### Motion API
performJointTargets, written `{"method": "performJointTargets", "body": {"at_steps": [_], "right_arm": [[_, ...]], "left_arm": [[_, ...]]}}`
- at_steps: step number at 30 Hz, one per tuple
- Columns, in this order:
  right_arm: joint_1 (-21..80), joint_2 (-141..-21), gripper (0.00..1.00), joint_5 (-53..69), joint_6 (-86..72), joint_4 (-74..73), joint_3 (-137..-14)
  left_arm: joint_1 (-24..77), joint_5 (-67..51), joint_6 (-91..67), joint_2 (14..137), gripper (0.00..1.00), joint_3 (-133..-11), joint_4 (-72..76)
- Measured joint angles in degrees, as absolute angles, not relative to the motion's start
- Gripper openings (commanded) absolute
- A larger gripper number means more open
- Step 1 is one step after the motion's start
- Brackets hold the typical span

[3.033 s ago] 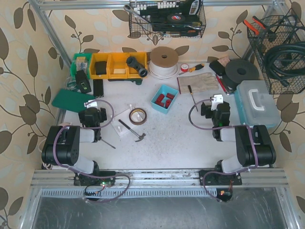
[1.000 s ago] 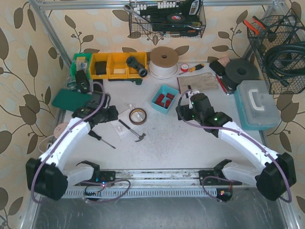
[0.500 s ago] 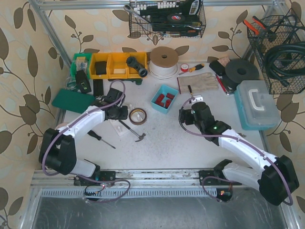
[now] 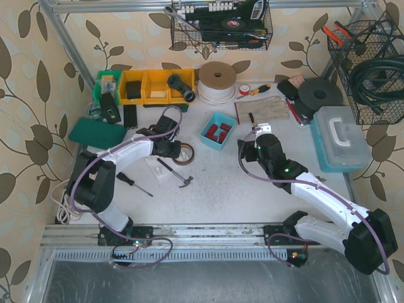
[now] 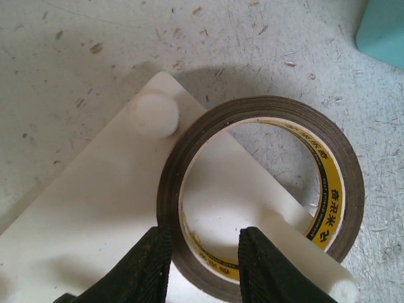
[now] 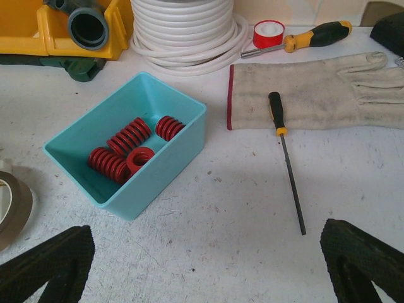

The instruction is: Install the large spring

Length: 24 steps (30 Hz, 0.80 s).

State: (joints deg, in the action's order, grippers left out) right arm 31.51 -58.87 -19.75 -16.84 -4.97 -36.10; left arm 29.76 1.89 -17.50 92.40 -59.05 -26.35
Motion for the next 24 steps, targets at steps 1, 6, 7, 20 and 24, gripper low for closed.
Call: {"method": "performJointTargets", "body": {"at_steps": [1, 6, 7, 20, 24], "right_arm": [[31.5, -58.9, 0.96, -19.7, -16.8, -4.9, -36.1], [31.5, -58.9, 0.96, -19.7, -16.8, -4.9, -36.1], [31.5, -58.9, 0.96, -19.7, -16.8, -4.9, -36.1], [31.5, -58.9, 0.96, -19.7, -16.8, -4.9, -36.1], [31.5, -58.9, 0.96, -19.8, -16.8, -4.9, -36.1]], "left_arm": [[30.1, 1.9, -17.4, 92.9, 0.35, -59.2, -26.3], [30.5, 2.5, -16.7, 95.4, 0.31, -59.9, -26.0], [30.5, 2.8, -16.6, 95.9, 0.3, -60.0, -26.0], [31.3, 5.3, -16.5, 97.5, 0.3, -61.6, -26.0], [31.8, 5.7, -16.5, 97.5, 0.3, -61.9, -26.3]]}}
